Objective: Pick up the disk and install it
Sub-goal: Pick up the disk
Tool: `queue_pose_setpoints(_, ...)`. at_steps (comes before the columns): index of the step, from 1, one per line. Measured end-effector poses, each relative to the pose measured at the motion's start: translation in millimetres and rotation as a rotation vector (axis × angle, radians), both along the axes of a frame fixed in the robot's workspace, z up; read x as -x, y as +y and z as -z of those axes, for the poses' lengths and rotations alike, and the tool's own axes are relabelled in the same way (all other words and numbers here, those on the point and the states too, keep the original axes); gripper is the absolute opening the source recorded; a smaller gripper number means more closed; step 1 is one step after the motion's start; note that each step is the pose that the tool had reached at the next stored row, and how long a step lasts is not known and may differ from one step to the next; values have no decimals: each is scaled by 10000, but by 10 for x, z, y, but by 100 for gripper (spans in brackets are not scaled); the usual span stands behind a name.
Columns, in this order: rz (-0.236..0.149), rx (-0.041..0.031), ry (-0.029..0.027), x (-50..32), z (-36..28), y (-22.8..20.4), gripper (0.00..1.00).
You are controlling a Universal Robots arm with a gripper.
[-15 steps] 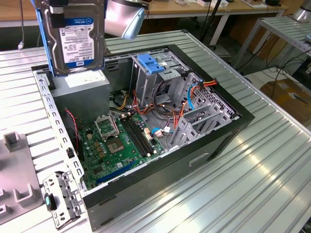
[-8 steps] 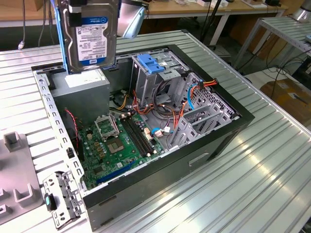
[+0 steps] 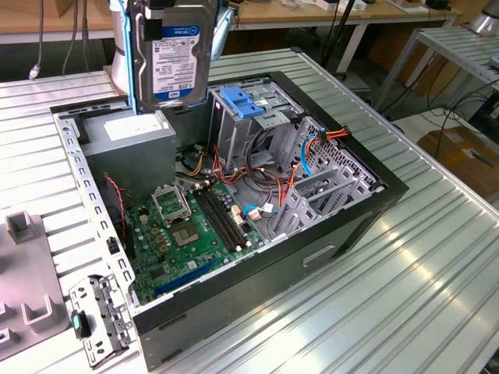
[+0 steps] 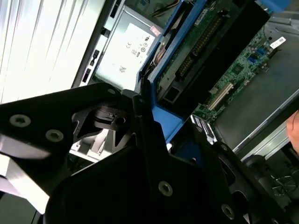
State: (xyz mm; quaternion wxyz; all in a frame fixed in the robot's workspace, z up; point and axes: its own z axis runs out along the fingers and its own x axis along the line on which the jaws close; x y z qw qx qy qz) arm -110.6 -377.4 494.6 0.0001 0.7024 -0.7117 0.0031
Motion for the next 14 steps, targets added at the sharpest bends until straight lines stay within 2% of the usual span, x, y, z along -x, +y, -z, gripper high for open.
queue_pose_setpoints(1,-1,0,1,-39,0,0,37)
queue_pose_setpoints(2,-1,0,1,-114,0,-1,37)
queue_pose_setpoints(5,-2,0,0,-219,1,-2,37)
queue_pose_setpoints(7,-1,-1,0,-335,2,-3,37)
queue_pose_setpoints(11,-1,1,1,-420,2,-3,37)
queue_pose_setpoints(14,0,7,1,-421,3,-3,37)
